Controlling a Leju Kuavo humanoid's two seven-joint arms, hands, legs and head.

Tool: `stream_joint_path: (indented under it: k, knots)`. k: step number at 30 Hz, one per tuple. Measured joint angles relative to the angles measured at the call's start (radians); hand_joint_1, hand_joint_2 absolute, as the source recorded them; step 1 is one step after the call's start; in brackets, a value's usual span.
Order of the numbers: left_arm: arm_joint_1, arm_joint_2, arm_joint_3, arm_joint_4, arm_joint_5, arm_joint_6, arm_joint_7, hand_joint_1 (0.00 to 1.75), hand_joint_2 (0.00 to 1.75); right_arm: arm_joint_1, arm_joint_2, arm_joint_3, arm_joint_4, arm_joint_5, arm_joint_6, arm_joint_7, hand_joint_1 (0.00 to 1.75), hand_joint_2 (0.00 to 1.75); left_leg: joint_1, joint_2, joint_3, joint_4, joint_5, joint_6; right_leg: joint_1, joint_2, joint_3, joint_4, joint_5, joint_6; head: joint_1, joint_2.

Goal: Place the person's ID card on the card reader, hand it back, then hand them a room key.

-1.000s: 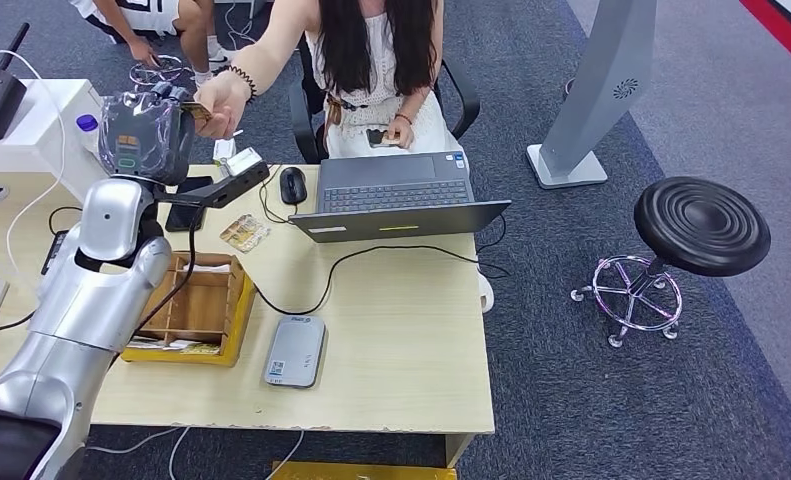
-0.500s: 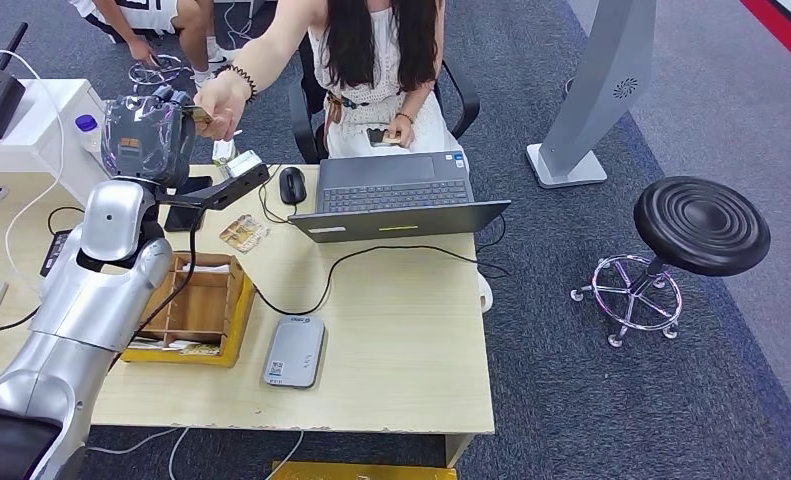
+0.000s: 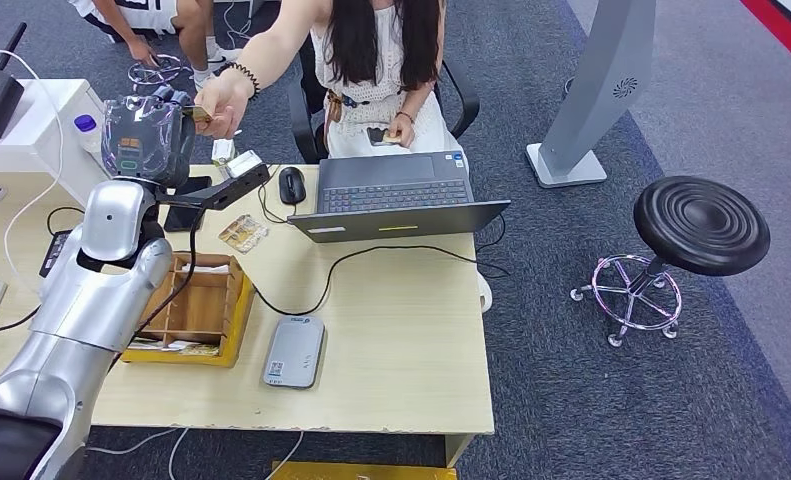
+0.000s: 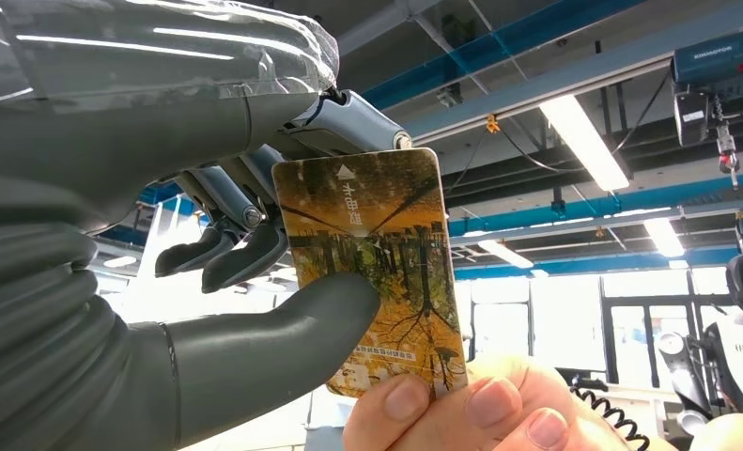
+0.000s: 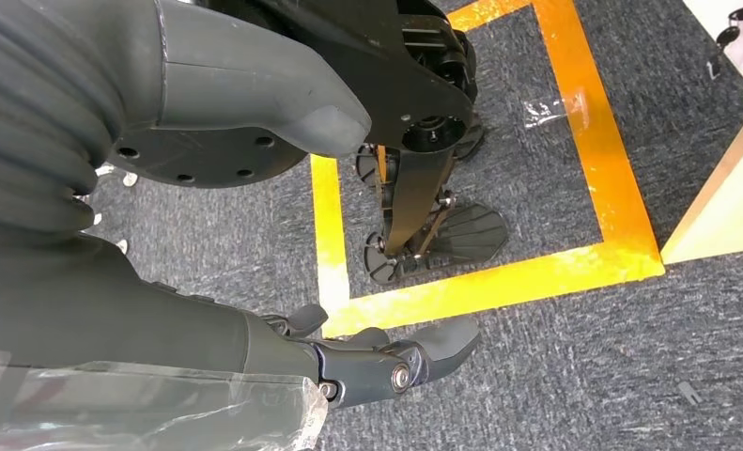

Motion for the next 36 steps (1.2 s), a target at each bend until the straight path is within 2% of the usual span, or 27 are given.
stream_joint_path:
  k: [15, 17, 21, 24, 28, 36]
  knots:
    - [0.005, 0.000, 0.000, -0.002, 0.018, 0.000, -0.008, 1.75, 1.75, 0.000, 0.000, 0.000, 0.001, -0.004, 0.000, 0.000, 0.00, 1.75, 0.000, 0.000, 0.000, 0.000, 0.000, 0.000, 0.000, 0.000, 0.000, 0.000, 0.000, 0.000, 0.000, 0.000]
    - [0.050, 0.003, 0.003, -0.048, 0.069, -0.004, -0.020, 1.75, 1.75, 0.004, 0.000, -0.001, 0.001, -0.015, -0.001, -0.002, 0.00, 1.75, -0.001, 0.002, 0.001, 0.000, -0.001, 0.001, -0.001, 0.002, 0.001, 0.000, 0.000, 0.000, 0.000, 0.000]
    - [0.225, 0.015, 0.008, -0.236, 0.117, -0.045, 0.002, 1.75, 1.75, 0.027, 0.000, -0.009, 0.001, -0.029, -0.001, -0.012, 0.00, 1.75, -0.002, 0.003, 0.001, -0.001, -0.003, 0.001, -0.003, 0.003, 0.000, 0.000, -0.002, 0.003, -0.003, 0.000]
    - [0.297, 0.020, 0.008, -0.328, 0.123, -0.071, 0.011, 1.75, 1.75, 0.033, 0.000, -0.017, 0.001, -0.031, -0.001, -0.013, 0.00, 1.75, -0.002, 0.002, 0.000, -0.001, -0.004, 0.002, -0.003, 0.003, 0.000, 0.000, -0.003, 0.003, -0.002, 0.000]
    - [0.334, 0.024, 0.008, -0.399, 0.128, -0.084, 0.015, 1.75, 1.75, 0.035, 0.000, -0.023, 0.001, -0.031, 0.000, -0.013, 0.00, 1.75, -0.003, 0.002, -0.001, -0.001, -0.004, 0.002, -0.003, 0.001, 0.000, 0.000, -0.003, 0.004, -0.002, 0.000]
    - [0.354, 0.030, 0.008, -0.446, 0.130, -0.090, 0.016, 1.75, 1.75, 0.036, 0.000, -0.025, 0.001, -0.031, 0.000, -0.013, 0.00, 1.75, -0.003, 0.001, 0.000, 0.000, -0.003, 0.003, -0.003, 0.001, 0.001, 0.000, -0.003, 0.004, -0.002, 0.000]
